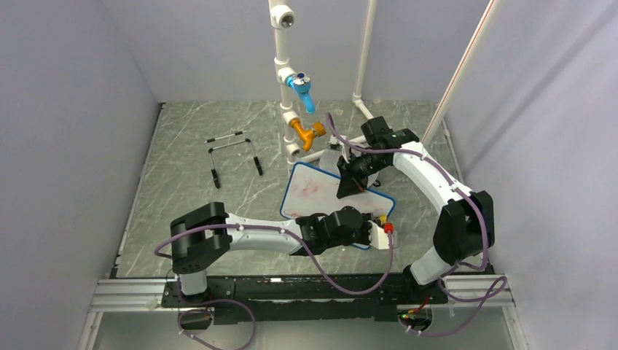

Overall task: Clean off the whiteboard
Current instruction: Erase the whiteboard at the center of the board.

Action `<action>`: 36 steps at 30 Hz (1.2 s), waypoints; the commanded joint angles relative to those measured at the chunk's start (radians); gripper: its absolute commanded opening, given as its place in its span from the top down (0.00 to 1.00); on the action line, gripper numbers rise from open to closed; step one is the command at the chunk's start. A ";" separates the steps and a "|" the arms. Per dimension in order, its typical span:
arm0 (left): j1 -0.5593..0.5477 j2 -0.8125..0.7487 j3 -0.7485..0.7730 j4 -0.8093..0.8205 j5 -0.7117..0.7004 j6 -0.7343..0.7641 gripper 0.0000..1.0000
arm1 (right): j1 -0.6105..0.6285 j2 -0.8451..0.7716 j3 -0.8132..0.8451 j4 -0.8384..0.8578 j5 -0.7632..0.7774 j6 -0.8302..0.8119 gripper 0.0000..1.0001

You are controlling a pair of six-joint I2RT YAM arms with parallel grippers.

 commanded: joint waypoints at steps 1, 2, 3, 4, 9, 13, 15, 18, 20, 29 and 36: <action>0.044 0.001 -0.025 -0.012 0.013 -0.020 1.00 | 0.050 0.004 -0.031 -0.013 -0.136 0.008 1.00; 0.045 0.010 -0.024 -0.028 0.037 -0.027 1.00 | 0.052 0.005 -0.032 -0.014 -0.134 0.007 1.00; 0.044 0.017 -0.021 -0.045 0.057 -0.032 1.00 | 0.053 0.006 -0.031 -0.015 -0.134 0.006 1.00; 0.043 0.022 -0.019 -0.056 0.076 -0.038 1.00 | 0.052 0.008 -0.031 -0.017 -0.134 0.005 1.00; 0.044 0.043 -0.018 -0.117 0.117 -0.056 1.00 | 0.054 0.011 -0.029 -0.024 -0.134 -0.003 1.00; 0.042 0.044 -0.039 -0.152 0.112 -0.079 1.00 | 0.054 0.013 -0.028 -0.027 -0.134 -0.007 1.00; 0.042 0.044 -0.049 -0.169 0.111 -0.091 1.00 | 0.057 0.013 -0.028 -0.028 -0.134 -0.009 1.00; 0.042 0.053 -0.057 -0.191 0.116 -0.111 1.00 | 0.056 0.013 -0.028 -0.028 -0.133 -0.008 1.00; 0.041 0.068 -0.054 -0.204 0.122 -0.123 1.00 | 0.057 0.016 -0.028 -0.028 -0.131 -0.008 1.00; 0.040 0.084 -0.063 -0.225 0.105 -0.166 1.00 | 0.056 0.017 -0.028 -0.030 -0.131 -0.010 1.00; 0.046 0.032 0.029 -0.252 -0.021 -0.162 1.00 | 0.059 0.020 -0.028 -0.029 -0.128 -0.009 1.00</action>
